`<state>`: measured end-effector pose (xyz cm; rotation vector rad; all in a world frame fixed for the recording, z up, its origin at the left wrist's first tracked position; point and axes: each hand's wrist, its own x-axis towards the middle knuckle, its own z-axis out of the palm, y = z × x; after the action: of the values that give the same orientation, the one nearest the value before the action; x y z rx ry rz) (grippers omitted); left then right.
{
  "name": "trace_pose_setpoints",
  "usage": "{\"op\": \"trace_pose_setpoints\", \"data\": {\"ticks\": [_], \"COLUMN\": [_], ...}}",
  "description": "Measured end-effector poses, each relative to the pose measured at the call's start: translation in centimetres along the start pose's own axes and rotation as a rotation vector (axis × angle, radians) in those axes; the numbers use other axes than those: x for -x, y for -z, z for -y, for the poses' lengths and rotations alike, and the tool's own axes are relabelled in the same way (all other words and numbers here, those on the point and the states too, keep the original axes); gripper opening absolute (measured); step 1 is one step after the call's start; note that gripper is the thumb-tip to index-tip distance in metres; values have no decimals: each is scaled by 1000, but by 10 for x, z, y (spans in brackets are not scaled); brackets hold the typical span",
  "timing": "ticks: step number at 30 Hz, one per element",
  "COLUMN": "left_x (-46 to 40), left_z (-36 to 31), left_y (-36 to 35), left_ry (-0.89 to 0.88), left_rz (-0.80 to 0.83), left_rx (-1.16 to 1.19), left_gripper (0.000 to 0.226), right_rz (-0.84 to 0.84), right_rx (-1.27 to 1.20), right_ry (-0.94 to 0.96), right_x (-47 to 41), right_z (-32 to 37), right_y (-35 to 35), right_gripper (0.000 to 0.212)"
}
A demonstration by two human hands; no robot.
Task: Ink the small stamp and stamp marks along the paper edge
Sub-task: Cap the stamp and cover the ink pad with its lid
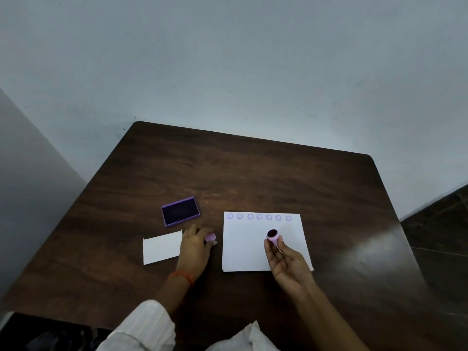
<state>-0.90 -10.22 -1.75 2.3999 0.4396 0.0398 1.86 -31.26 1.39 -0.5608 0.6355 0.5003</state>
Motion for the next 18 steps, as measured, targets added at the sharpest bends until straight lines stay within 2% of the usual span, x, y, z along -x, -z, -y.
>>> {"op": "trace_pose_setpoints", "data": {"ticks": [4,7,13,18], "left_x": [9,16,25,30], "left_z": [-12,-23,-39,-47], "left_y": [9,17,31,39], "left_ry": [-29,-14,-46,-69], "left_rz": [-36,-29,-7,-18], "left_rx": [133,241,360,465], "left_gripper": [25,22,31,33], "right_rz": [46,111,143,153], "right_rx": [48,231,901,1379], "right_ry": [17,62,323,682], "right_x": [6,9,18,19], "right_z": [-3,-7,-22,-33], "right_y": [-10,-23,-54,-68], "right_gripper": [20,18,20,22]}}
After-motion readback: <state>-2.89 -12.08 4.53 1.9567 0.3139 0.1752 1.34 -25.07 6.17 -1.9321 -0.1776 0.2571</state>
